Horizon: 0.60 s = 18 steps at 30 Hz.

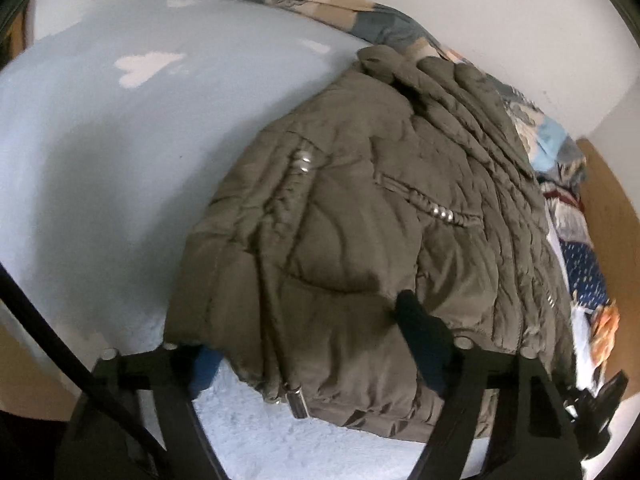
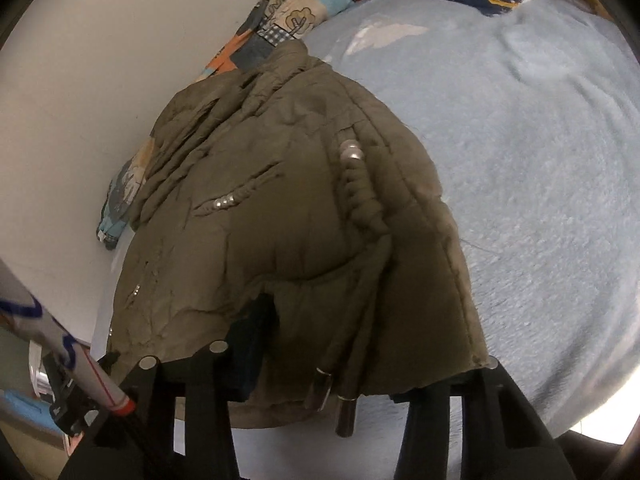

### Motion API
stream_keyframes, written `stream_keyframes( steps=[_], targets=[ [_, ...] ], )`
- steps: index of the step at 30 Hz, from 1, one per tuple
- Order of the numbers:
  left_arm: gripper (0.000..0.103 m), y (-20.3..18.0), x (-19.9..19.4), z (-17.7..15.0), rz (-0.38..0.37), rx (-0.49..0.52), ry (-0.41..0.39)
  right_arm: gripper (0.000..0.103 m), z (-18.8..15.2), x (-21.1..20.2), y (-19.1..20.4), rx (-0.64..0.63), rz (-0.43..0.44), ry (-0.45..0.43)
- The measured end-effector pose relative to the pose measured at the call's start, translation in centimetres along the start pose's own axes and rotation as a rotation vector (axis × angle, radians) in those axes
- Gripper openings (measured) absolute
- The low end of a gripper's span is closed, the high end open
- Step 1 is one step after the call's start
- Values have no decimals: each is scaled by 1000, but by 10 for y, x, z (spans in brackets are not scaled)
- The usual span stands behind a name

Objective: Fold large clothes
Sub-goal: 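Grasp the jacket hem with both grippers and lift it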

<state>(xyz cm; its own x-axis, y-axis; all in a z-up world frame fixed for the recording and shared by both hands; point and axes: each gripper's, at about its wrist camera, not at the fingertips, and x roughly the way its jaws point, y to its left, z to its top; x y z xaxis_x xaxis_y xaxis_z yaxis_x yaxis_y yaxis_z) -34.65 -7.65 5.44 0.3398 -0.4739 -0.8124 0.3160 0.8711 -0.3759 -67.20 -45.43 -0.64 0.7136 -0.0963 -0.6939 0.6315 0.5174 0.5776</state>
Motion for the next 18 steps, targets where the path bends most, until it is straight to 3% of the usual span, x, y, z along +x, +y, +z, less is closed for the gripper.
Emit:
stream_keyframes(
  steps=[8,18],
  targets=[
    [67,0,3,-4,35,19,-23,51,-1,4,-15,84,33,3],
    [68,-15,8,-7,107,104,-41,51,-1,4,-12,73,34,-3]
  ],
)
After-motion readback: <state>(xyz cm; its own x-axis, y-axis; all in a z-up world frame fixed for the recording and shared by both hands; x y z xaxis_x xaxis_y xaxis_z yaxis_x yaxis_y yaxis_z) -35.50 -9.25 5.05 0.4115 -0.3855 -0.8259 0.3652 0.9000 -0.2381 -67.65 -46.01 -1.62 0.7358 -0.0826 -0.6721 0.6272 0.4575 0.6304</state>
